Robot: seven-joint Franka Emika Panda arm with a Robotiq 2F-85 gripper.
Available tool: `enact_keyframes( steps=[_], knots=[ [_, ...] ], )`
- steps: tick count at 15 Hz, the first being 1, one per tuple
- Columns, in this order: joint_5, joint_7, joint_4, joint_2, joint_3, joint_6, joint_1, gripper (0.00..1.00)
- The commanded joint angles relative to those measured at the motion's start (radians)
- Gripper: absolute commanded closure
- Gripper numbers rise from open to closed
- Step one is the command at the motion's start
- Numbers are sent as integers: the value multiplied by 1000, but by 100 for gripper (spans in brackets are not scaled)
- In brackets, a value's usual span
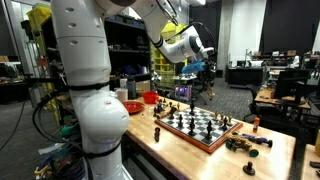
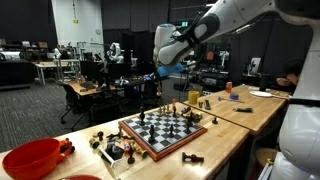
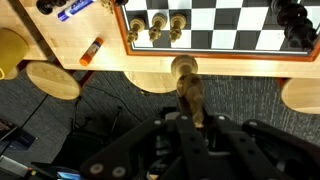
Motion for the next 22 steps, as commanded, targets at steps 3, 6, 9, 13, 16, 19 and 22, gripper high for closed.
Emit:
enact_keyframes(
  steps=[3,6,9,13,16,19,22],
  knots=[
    [89,-30,270,192,-32,-182,16,96],
    [131,-29,386,282,-61,-256,21,96],
    [171,-31,479,360,-89,-299,24,96],
    [225,-39,577,445,-113,-324,24,96],
    [255,-38,637,495,-127,-351,25,96],
    [275,-35,684,531,-140,-381,23,96],
    [294,-36,706,552,-149,-407,18,96]
  ],
)
